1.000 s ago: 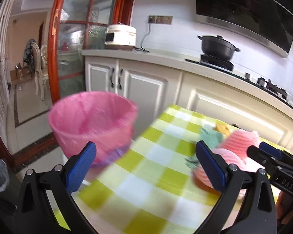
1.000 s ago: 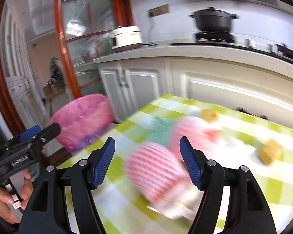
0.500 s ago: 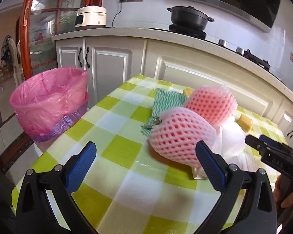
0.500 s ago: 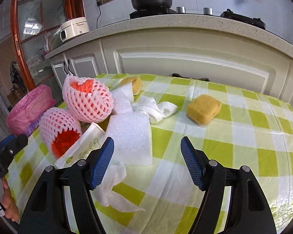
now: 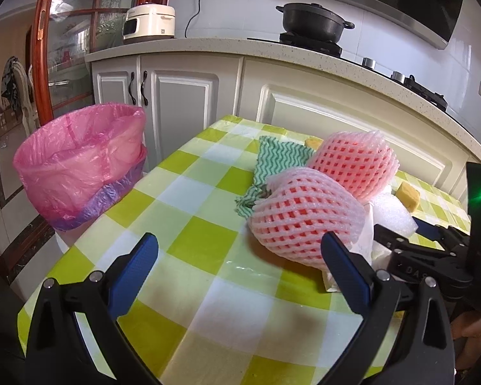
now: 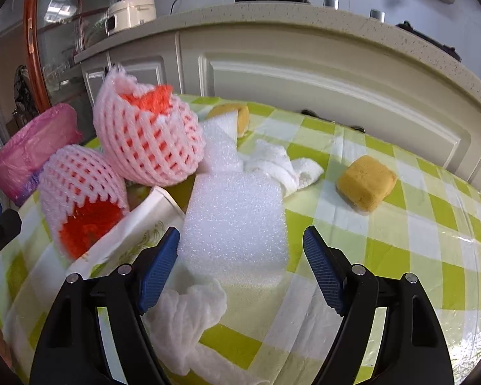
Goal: Collect trash
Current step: 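Grasp the white foam block with the right gripper while the left gripper grasps a tissue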
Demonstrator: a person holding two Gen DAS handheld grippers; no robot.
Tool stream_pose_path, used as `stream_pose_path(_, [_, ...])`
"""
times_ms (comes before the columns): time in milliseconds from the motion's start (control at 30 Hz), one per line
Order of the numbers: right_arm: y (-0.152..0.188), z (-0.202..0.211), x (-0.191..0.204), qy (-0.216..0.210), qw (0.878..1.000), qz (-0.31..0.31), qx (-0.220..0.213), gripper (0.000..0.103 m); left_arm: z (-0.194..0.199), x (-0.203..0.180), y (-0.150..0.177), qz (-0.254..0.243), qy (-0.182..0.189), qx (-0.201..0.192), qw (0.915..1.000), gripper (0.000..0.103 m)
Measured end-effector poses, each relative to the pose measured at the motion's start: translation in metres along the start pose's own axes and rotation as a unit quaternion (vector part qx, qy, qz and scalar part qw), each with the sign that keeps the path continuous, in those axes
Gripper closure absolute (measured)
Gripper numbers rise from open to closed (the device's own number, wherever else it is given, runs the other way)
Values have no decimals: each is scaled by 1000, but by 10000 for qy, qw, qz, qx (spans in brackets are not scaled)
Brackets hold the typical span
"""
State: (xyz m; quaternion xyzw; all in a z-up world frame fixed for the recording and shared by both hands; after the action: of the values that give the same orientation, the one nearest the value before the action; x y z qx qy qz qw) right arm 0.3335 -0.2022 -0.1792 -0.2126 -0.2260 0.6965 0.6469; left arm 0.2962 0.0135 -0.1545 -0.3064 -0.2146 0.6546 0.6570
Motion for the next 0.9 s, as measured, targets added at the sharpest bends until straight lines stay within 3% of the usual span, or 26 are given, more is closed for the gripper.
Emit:
stream_pose_path(100, [3, 4, -4, -30, 10000, -62, -25, 43, -3, -7, -3, -66, 42, -12, 10000, 5])
stream_pose_path(500, [13, 48, -41, 21, 9980, -455, -445, 44, 4, -59, 12, -436, 269, -165, 9986, 6])
stream_pose_path(733, [24, 65, -66, 37, 9963, -666, -543, 44, 0, -101, 29, -890, 531, -11, 9946, 34])
stream_pose_path(900, [30, 74, -77, 7, 9949, -794, -621, 44, -7, -123, 42, -964, 722, 255, 9924, 40])
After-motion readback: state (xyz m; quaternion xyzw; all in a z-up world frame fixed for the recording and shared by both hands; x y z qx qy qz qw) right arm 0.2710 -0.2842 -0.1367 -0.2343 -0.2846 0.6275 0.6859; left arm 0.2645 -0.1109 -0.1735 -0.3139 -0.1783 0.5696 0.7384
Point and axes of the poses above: each gripper's, at about its wrist camera, not at the fingertips, and z roughly against the way its jaws point, x to its left, y to its underside, the point moved 7 cm from there along -z, roughly the way its jaws point, and after that the axes turned 9 degrees about x, right-handed, at the moved point
